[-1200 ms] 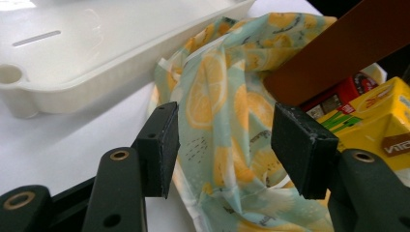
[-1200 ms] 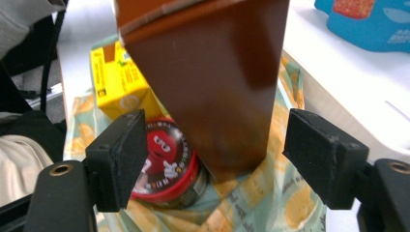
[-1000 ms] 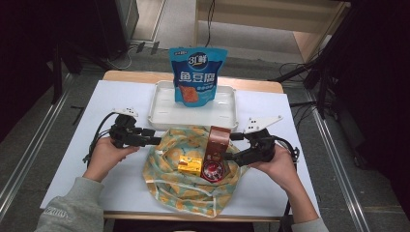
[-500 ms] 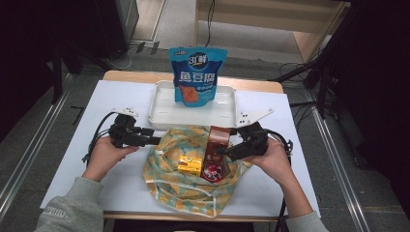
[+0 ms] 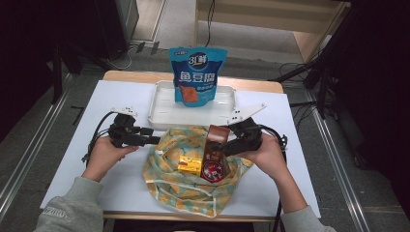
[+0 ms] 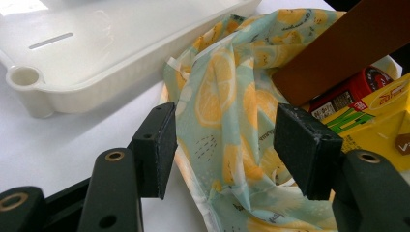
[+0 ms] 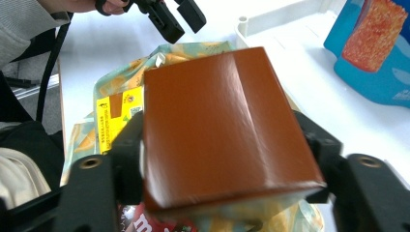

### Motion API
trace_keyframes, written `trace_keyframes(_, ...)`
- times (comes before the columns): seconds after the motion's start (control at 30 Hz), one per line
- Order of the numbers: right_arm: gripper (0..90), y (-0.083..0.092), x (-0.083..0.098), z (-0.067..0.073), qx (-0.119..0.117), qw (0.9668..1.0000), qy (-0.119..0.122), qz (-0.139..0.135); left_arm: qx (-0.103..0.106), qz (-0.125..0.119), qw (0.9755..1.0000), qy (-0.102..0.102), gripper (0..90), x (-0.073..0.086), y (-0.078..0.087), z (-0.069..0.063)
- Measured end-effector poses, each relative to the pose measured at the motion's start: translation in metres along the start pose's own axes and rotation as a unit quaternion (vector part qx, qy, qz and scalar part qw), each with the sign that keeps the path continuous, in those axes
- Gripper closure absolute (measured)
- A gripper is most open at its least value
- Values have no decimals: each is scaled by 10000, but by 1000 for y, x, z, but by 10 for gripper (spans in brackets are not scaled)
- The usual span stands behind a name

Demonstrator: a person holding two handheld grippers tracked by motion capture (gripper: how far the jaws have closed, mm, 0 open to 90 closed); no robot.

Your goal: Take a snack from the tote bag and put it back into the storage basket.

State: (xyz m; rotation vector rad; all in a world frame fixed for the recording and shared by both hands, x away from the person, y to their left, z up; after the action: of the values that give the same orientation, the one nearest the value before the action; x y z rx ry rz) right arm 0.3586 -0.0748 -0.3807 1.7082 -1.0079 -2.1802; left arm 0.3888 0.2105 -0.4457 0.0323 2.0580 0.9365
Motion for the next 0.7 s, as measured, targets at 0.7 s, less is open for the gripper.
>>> trace_keyframes(0.7, 412, 14, -16, -2, 113, 9997, -147, -128, 114, -4, 9999, -61, 410, 0, 0, -2)
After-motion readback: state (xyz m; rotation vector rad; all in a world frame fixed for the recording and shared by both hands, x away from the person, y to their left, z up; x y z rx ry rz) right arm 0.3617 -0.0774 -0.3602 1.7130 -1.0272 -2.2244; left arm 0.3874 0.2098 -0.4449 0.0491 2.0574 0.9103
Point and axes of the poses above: each handheld gripper's, and its own axes: y roughly backward along the jaws, x roughly out of its underside, z roughly to its left, the point moved 6 cm from there along -y, roughly forward along the jaws, and after that the axes turned 1 degree about -z, right-handed, at the moved point
